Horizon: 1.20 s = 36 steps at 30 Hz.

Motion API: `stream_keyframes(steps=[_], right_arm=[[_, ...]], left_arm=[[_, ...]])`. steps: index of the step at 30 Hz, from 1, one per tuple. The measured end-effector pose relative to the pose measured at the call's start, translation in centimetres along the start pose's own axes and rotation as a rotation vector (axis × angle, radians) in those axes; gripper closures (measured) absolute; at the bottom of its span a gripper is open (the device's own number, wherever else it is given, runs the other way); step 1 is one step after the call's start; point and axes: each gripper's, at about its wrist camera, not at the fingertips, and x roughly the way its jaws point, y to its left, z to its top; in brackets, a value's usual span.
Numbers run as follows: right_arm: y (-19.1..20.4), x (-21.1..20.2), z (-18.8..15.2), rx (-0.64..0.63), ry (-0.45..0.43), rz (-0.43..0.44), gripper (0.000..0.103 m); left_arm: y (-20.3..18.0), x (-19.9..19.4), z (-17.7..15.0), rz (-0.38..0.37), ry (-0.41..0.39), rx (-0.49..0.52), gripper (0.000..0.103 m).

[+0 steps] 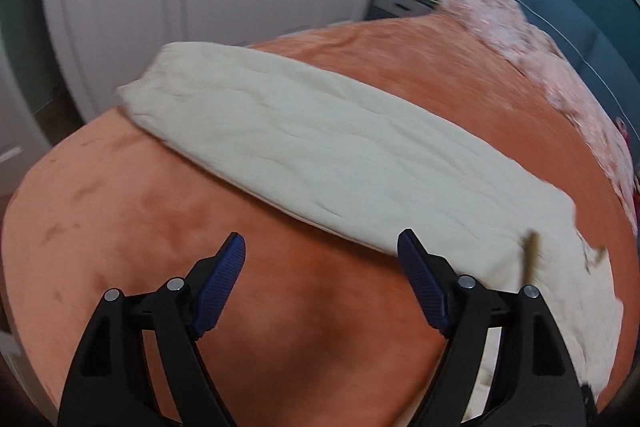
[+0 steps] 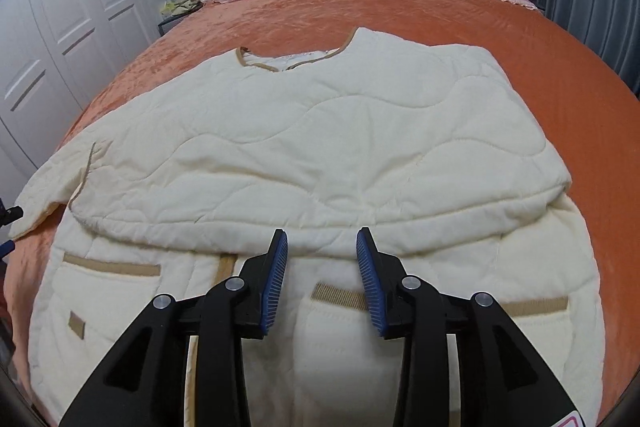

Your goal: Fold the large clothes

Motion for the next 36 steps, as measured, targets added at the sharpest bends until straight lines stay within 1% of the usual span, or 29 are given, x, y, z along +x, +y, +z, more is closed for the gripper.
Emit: stream_keyframes(steps=[2, 4, 6, 9, 11, 13, 14, 15, 16, 18, 21, 23, 24, 27, 30, 32, 34, 36], right_arm=[[0.9, -0.5, -0.9, -0.017, 0.009, -0.007, 0.067], [1.8, -0.8, -1.7, -0.032, 0.021, -0.015, 0.067], [2.4, -0.9, -2.2, -0.036, 0.028, -0.016, 0.067], [3.2, -0.8, -2.3, -0.050, 0.034, -0.030, 0.067], [3.5, -0.9, -2.1, -0.051, 0.031, -0.032, 0.067], [3.7, -0.9, -1.9, -0.052, 0.028, -0.033, 0.067], [3.9, -0.8, -1.8, -0.057, 0.030, -0.033, 0.067], [3.9, -0.7, -1.8, -0.063, 0.030, -0.035, 0.067], [4.0, -0.6, -1.7, -0.067, 0.031, -0.039, 0.067], [3.9, -0.2, -1.4, -0.068, 0.021, -0.045, 0.067], [3.3, 0.6, 0.3, -0.033, -0.004, -0.020, 0.068], [3.4, 1.4, 1.5, -0.031, -0.012, -0.012, 0.070], [3.4, 2.2, 1.8, -0.039, 0.003, -0.013, 0.070], [3.7, 4.0, 1.5, -0.063, 0.041, -0.021, 0.071], [3.9, 4.1, 0.9, -0.076, 0.017, -0.022, 0.071], [3.9, 4.1, 0.8, -0.074, 0.008, -0.020, 0.071], [3.6, 3.6, 0.6, -0.061, -0.005, -0.006, 0.071], [3.0, 2.5, 0.2, -0.029, -0.014, 0.021, 0.072]], left_arm=[[4.5, 1.4, 2.8, 0.063, -0.001, -0.111, 0.028], [8.1, 2.6, 4.9, 0.081, -0.007, -0.215, 0.028], [10.5, 3.9, 6.2, 0.069, 0.010, -0.291, 0.028], [11.7, 5.9, 6.8, 0.062, 0.052, -0.329, 0.031], [11.1, 6.1, 7.0, 0.066, 0.035, -0.325, 0.032], [9.9, 6.3, 7.1, 0.035, 0.040, -0.292, 0.055], [9.5, 6.4, 7.4, 0.027, 0.048, -0.275, 0.077], [8.6, 6.1, 7.6, 0.022, 0.047, -0.257, 0.095], [7.8, 5.4, 7.8, 0.011, 0.038, -0.238, 0.095], [5.2, 3.0, 8.4, -0.033, -0.018, -0.179, 0.097], [-0.2, -1.4, 9.1, -0.121, -0.104, -0.062, 0.097], [-3.6, -4.1, 9.2, -0.192, -0.139, -0.011, 0.097], [-5.1, -5.1, 9.2, -0.224, -0.148, 0.011, 0.097], [-9.7, -7.8, 8.5, -0.302, -0.157, 0.095, 0.097], [-14.5, -10.5, 7.0, -0.362, -0.179, 0.216, 0.097], [-18.0, -12.4, 5.7, -0.415, -0.181, 0.295, 0.097], [-21.6, -13.8, 4.1, -0.494, -0.155, 0.351, 0.097], [-25.3, -14.5, 2.4, -0.568, -0.104, 0.401, 0.097]])
